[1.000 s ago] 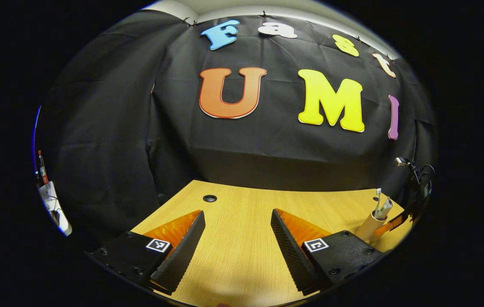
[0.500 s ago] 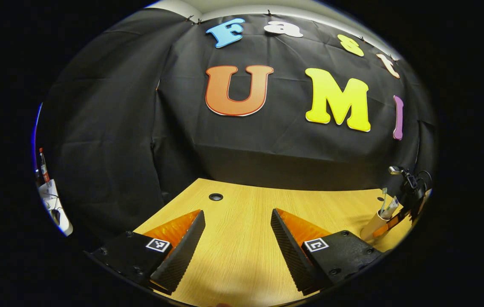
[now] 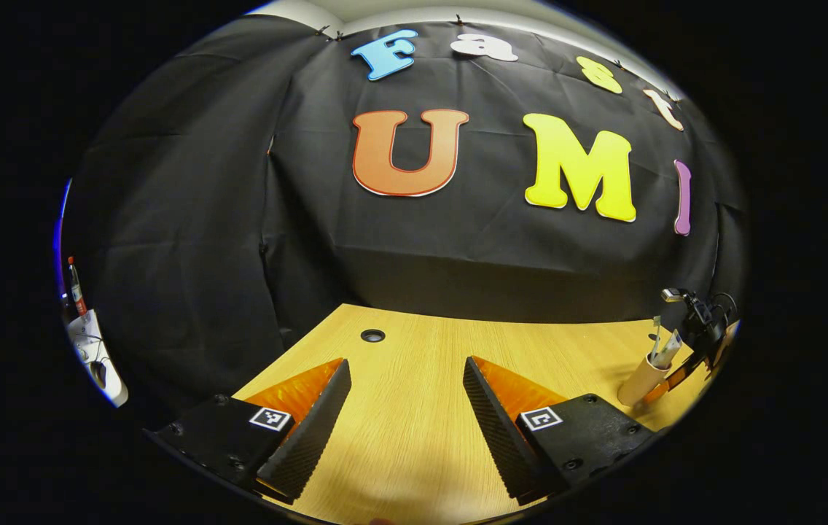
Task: Put the toothbrush and toothpaste on the desktop into the cup, then pick up the cup and place it on the coaster on the desktop.
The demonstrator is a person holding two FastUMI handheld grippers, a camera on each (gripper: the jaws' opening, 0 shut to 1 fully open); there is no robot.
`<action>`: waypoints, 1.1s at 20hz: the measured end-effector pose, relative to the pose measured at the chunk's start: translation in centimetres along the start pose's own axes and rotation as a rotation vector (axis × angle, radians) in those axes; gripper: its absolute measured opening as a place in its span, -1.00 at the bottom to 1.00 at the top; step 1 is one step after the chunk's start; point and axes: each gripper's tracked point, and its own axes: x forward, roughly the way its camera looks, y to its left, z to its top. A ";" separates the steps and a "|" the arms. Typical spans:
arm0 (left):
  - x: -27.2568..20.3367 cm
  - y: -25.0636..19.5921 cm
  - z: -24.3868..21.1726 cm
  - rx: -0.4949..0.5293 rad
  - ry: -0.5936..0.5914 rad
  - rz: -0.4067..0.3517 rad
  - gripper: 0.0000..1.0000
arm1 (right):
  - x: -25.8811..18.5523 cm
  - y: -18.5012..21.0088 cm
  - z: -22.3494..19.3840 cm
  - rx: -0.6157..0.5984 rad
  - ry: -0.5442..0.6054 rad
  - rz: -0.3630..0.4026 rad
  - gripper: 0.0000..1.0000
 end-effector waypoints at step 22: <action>-1.9 2.2 1.7 0.022 -0.042 -0.052 0.96 | 0.5 0.9 0.8 -0.074 -0.085 0.064 -0.60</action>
